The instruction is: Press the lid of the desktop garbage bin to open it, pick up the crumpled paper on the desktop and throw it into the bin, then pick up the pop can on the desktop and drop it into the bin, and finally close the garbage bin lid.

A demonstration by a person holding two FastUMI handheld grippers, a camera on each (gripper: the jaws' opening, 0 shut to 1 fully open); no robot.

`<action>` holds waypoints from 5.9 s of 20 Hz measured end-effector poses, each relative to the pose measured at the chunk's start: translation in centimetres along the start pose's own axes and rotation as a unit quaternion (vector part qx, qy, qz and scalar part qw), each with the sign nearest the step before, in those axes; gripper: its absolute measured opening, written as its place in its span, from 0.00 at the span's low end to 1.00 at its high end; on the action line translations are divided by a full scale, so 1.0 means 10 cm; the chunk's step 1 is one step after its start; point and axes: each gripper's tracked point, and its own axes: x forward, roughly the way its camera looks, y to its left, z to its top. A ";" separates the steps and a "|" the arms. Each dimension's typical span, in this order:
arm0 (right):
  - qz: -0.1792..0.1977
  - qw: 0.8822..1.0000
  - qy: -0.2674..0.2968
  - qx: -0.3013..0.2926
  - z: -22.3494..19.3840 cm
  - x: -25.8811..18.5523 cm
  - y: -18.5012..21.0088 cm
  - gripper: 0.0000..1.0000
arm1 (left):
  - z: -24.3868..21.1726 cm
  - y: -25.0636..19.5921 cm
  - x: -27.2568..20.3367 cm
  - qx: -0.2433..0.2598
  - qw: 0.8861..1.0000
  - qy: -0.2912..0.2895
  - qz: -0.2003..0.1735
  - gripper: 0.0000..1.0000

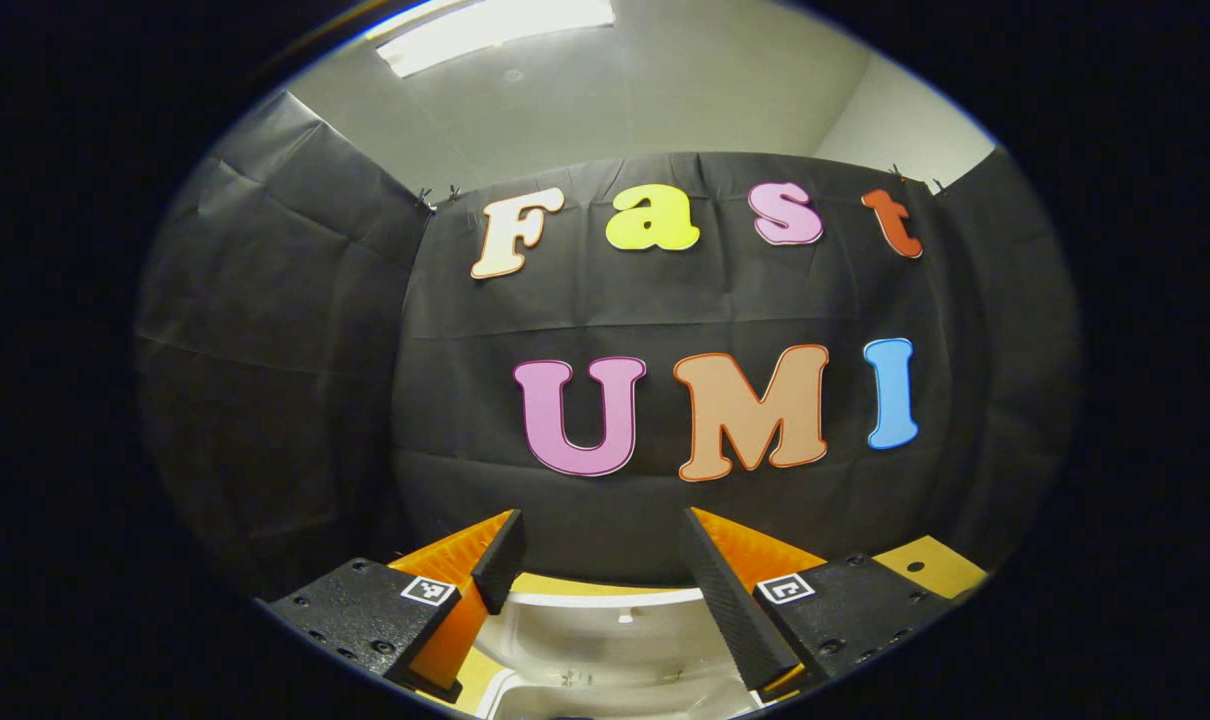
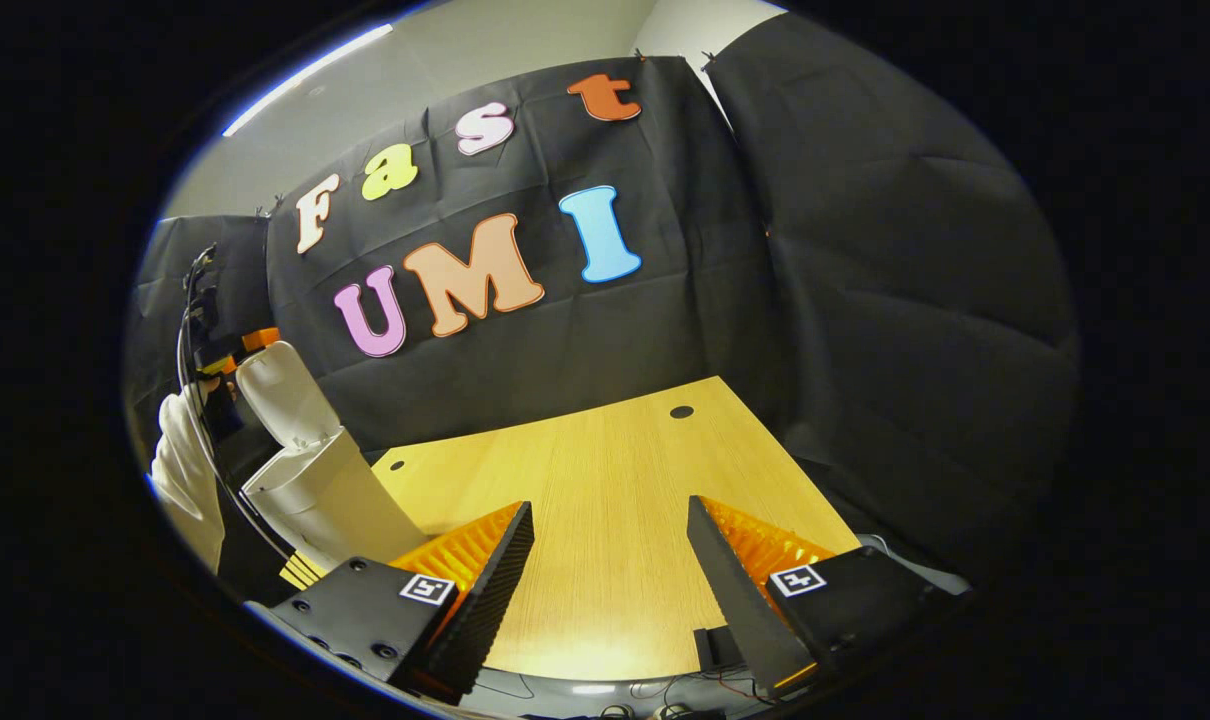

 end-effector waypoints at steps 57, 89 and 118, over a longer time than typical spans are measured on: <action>0.035 0.996 0.073 -0.026 -0.62 -0.05 0.35 0.98 | -1.47 -0.32 -1.52 0.030 0.999 -0.012 0.029 0.95; 0.034 0.993 0.102 -0.042 -0.73 -0.06 0.29 0.98 | -1.57 -0.50 -1.82 0.000 0.999 -0.003 0.045 0.94; 0.046 0.994 -0.098 -0.033 0.64 -0.10 0.51 0.98 | -0.32 -2.71 -2.36 -0.023 0.976 -0.091 -0.197 0.93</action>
